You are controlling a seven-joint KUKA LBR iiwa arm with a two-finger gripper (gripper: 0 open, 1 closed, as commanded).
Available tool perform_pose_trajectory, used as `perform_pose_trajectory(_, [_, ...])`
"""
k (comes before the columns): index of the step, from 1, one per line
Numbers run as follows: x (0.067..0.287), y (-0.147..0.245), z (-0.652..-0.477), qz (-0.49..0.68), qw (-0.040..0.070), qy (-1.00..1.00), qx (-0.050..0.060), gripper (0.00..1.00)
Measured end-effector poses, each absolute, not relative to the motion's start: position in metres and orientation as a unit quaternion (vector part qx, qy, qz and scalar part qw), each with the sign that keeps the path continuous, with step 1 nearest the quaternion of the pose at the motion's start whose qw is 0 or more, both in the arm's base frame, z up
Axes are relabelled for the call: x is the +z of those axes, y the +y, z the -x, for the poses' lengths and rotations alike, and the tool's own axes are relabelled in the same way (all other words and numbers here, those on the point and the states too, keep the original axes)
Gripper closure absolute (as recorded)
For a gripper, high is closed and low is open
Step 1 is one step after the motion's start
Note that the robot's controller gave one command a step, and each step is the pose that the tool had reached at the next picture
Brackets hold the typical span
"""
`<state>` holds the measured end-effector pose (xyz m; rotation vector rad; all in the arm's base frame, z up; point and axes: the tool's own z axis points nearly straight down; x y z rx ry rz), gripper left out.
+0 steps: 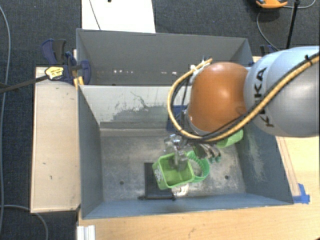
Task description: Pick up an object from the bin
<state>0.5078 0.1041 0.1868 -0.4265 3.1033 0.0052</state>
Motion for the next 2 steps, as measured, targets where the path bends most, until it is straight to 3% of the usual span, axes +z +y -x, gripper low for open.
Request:
perform_pose_trajectory(1, [0.187, 0.104, -0.508, 0.136, 0.005, 0.991, 0.002, 1.00])
perform_pose_trajectory(2, [0.227, 0.091, -0.499, 0.186, 0.008, 0.983, 0.001, 1.00])
